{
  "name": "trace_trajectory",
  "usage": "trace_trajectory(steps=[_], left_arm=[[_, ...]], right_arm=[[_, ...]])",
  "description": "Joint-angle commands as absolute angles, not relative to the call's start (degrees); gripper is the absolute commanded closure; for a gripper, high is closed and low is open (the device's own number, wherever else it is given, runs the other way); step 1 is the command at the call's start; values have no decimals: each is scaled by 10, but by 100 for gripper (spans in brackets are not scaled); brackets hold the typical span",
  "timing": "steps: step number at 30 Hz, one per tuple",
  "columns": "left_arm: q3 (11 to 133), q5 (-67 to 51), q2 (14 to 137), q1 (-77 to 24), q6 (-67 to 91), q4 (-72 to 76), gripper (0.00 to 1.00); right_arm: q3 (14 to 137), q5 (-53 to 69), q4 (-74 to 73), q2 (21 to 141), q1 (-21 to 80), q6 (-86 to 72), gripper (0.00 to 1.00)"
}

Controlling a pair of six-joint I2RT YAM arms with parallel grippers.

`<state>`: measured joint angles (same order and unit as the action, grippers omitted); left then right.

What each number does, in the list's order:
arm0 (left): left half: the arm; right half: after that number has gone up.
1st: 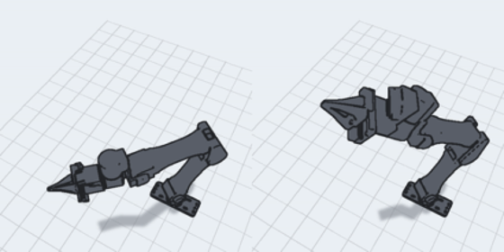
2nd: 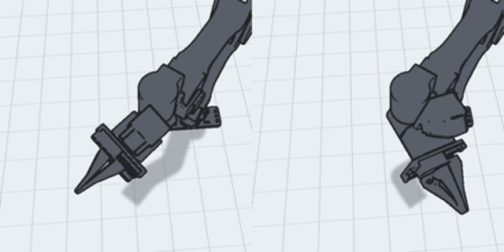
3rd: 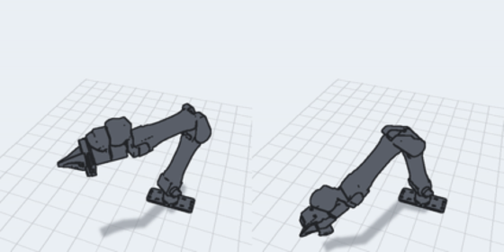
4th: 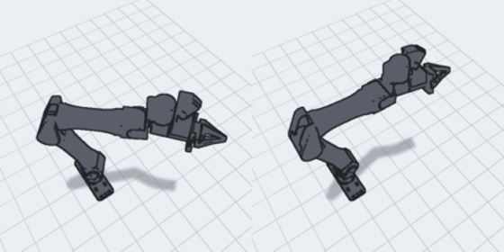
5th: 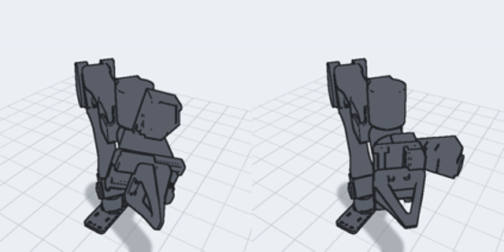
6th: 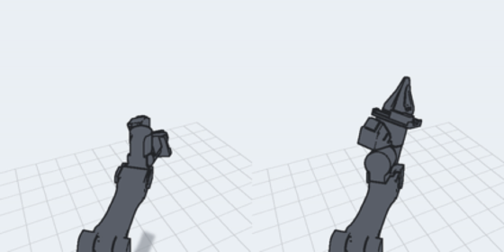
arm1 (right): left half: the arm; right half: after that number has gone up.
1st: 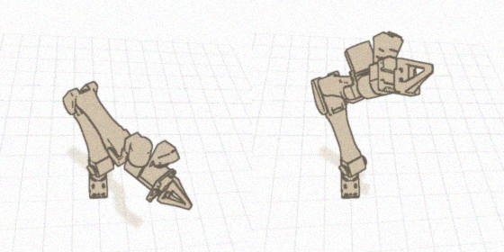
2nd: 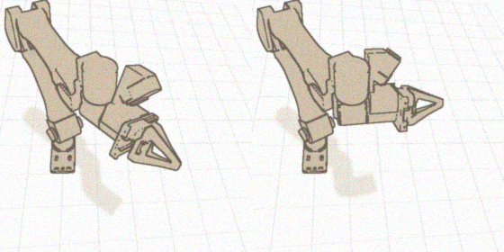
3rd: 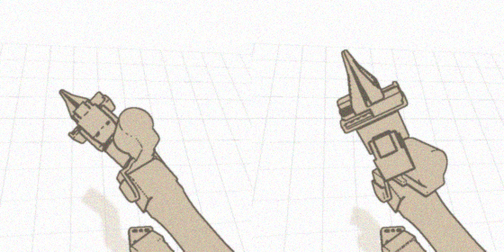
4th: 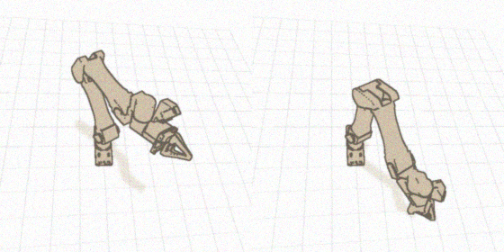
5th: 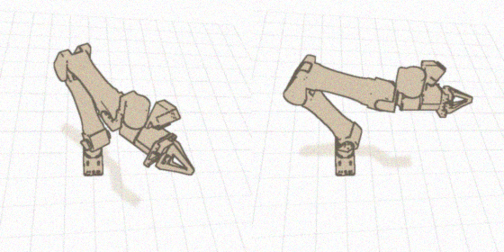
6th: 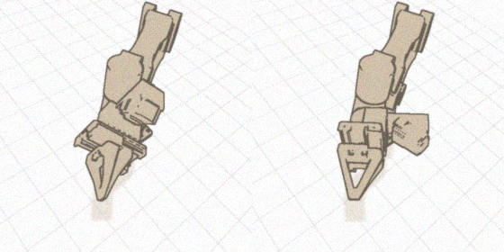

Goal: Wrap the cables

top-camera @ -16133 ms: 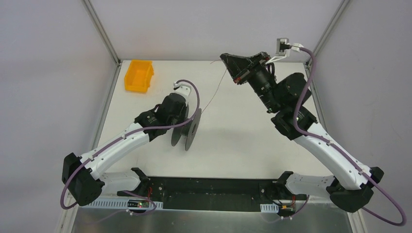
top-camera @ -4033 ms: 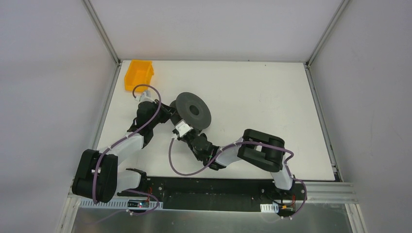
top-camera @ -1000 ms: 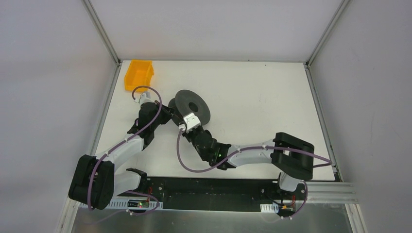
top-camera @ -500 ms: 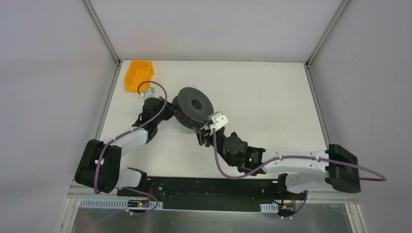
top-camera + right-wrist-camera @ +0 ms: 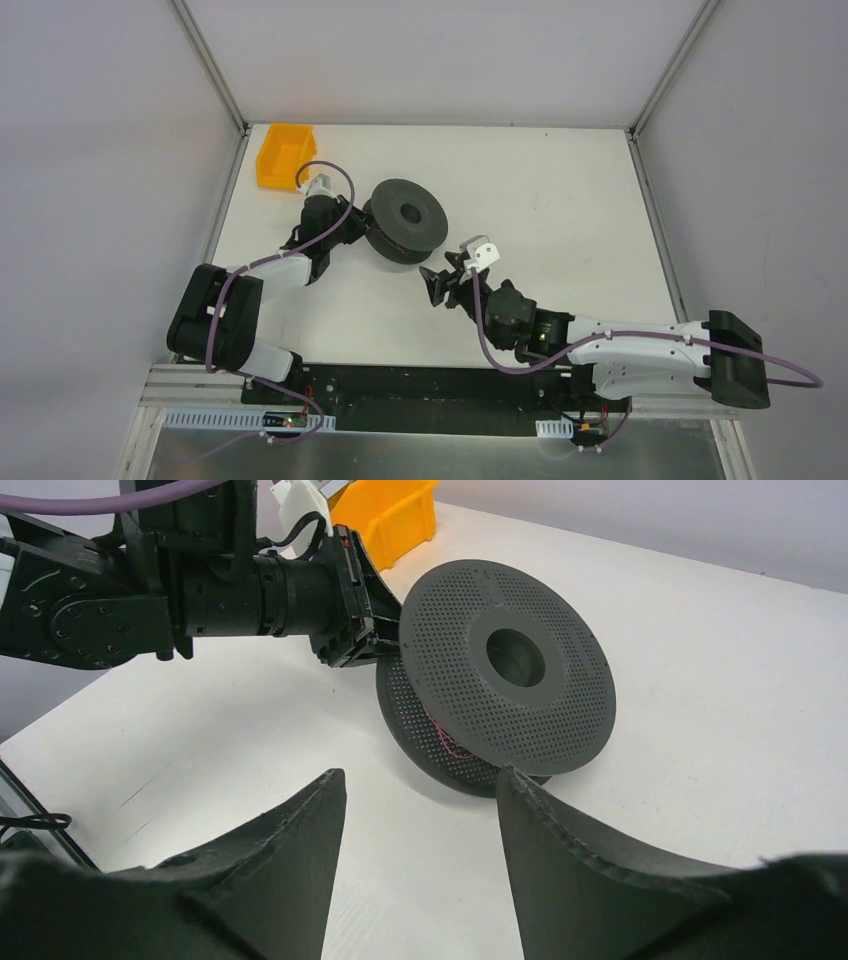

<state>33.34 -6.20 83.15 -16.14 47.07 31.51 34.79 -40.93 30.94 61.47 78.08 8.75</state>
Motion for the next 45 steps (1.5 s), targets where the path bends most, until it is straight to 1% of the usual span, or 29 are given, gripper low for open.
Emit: trace_trajectory(steps=[1,16,29,45], left_arm=[[341,-49,847,-167,395,226,92],[358,-37,881,-167,373,191,88],[353,-24,838,-166,349,139,84],[360,-21,837,-166,345,118,79]], right_arm=[[336,-431,329,585,776,74,40],[315,-439,330,555,769,74,35],[310,-431,330,551,759,72,33],[303,-427,330,538,755,68,32]])
